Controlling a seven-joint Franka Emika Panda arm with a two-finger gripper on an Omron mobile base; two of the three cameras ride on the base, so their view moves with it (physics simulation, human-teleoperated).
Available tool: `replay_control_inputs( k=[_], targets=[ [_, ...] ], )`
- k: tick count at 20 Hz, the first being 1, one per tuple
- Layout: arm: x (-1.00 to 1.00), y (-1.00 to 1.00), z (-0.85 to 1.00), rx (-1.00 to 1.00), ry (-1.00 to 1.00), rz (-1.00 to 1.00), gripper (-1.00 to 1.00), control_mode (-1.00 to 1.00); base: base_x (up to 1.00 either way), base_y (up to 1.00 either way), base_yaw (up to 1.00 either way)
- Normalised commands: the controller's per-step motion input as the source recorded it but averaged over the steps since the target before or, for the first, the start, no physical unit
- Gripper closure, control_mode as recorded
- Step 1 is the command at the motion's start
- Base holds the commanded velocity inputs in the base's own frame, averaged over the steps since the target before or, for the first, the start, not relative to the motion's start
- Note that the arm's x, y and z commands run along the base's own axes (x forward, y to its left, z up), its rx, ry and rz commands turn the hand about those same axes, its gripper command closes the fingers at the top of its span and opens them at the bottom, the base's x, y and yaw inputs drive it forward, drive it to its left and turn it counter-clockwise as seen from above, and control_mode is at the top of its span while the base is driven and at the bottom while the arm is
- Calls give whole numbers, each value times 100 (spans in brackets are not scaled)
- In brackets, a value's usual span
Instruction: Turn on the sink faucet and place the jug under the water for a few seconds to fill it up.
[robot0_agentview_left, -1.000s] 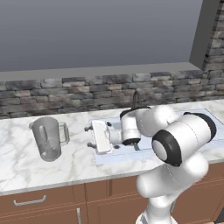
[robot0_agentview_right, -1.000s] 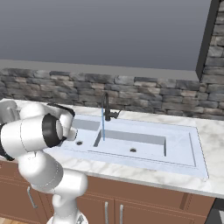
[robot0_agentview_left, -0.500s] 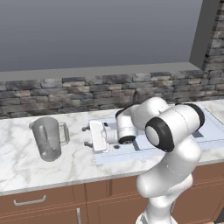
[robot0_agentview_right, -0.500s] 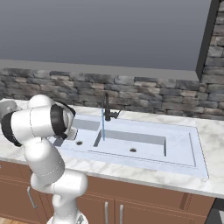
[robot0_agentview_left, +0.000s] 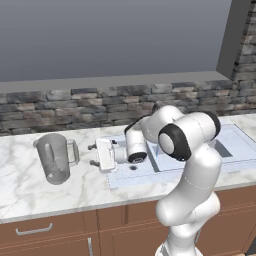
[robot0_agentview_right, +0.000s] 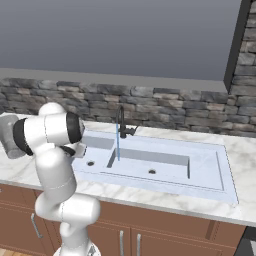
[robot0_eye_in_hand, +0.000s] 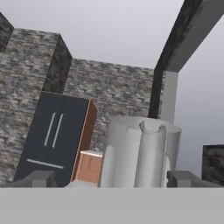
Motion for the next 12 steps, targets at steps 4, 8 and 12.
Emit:
replay_control_inputs(
  k=[4, 8, 12],
  targets=[
    [12, 31, 0, -4, 4, 0, -100, -100, 0, 0, 0],
    [7, 32, 0, -7, 3, 0, -100, -100, 0, 0, 0],
    [1, 25, 0, -7, 2, 0, -100, -100, 0, 0, 0]
  ],
)
